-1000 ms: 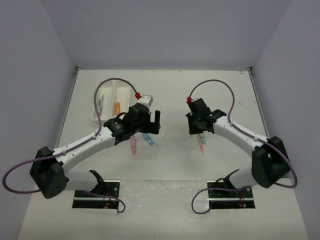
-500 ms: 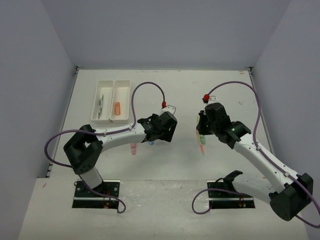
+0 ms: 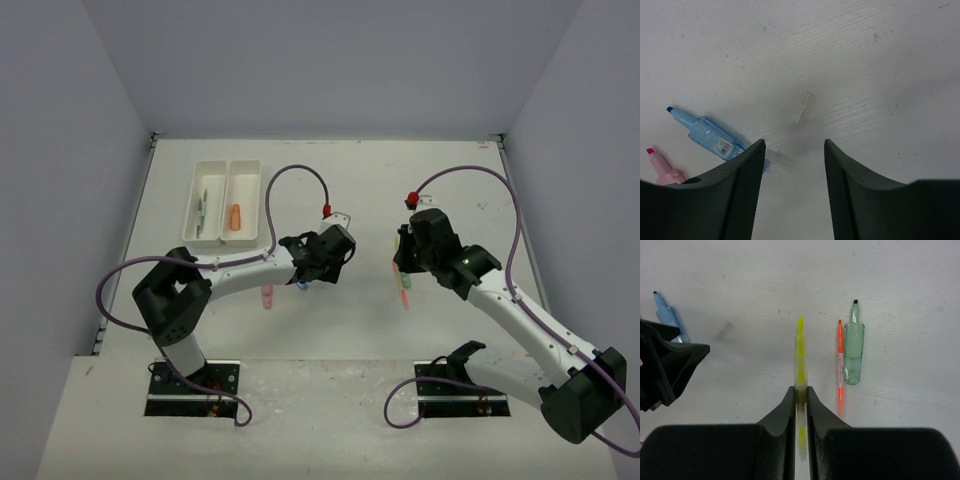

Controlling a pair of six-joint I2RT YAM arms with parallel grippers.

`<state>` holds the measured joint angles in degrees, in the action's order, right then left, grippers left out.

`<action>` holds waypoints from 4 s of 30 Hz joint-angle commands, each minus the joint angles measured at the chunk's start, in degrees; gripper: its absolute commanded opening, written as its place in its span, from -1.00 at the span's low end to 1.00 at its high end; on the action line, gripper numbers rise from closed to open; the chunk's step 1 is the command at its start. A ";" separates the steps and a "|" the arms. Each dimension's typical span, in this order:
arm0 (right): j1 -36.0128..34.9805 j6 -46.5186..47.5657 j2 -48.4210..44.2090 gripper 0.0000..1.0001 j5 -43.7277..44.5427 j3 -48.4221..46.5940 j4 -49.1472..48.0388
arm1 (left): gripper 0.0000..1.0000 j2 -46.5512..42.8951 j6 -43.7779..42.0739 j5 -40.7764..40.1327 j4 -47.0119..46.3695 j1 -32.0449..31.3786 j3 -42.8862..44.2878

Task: Sort the stationery into containers
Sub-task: Pick up the pen cap from the center of the board, then close the pen cap on the pen.

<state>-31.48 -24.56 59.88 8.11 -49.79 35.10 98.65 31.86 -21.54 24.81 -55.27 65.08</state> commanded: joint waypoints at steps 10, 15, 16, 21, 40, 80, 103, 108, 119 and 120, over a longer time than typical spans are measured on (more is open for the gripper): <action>0.11 1.04 -1.33 -1.00 0.76 -0.01 -1.88 | -0.42 6.60 51.11 -7.96 31.76 -1.04 13.16; 0.11 1.55 -2.16 -1.00 -0.49 0.31 -2.34 | -0.42 11.13 56.05 -6.39 33.66 -1.07 15.58; 0.11 1.64 -2.20 -1.00 -0.58 0.31 -2.41 | -0.43 11.11 57.03 -6.35 33.32 -1.07 15.14; 0.11 1.99 -2.14 -1.00 -1.68 0.64 -3.04 | -0.45 11.31 59.34 -7.45 29.89 -0.76 12.95; 0.10 2.23 -0.82 -1.00 -2.67 0.84 -3.47 | -0.53 13.23 58.95 -6.33 26.19 -0.19 8.67; -12.28 -13.96 -27.74 -1.00 -30.88 19.95 -48.57 | -1.00 -39.03 4.03 36.88 -72.48 1.81 -26.02; -12.46 -11.11 -29.98 -1.00 -31.11 17.21 -43.21 | -1.00 -34.82 6.20 38.69 -74.22 1.75 -26.23; -12.55 -10.53 -30.35 -1.00 -30.35 16.48 -42.23 | -1.00 -34.66 6.46 38.56 -74.03 1.74 -26.40; -12.53 -8.63 -28.38 -1.00 -26.46 11.56 -39.75 | -1.00 -34.19 9.28 41.68 -76.85 1.73 -28.53; -12.46 -8.36 -28.11 -1.00 -26.28 10.65 -39.64 | -1.00 -34.03 9.39 41.76 -76.91 1.66 -28.60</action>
<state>-43.77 -35.19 30.41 -21.24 -33.72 -3.91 63.99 39.85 17.83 -48.44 -53.67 37.66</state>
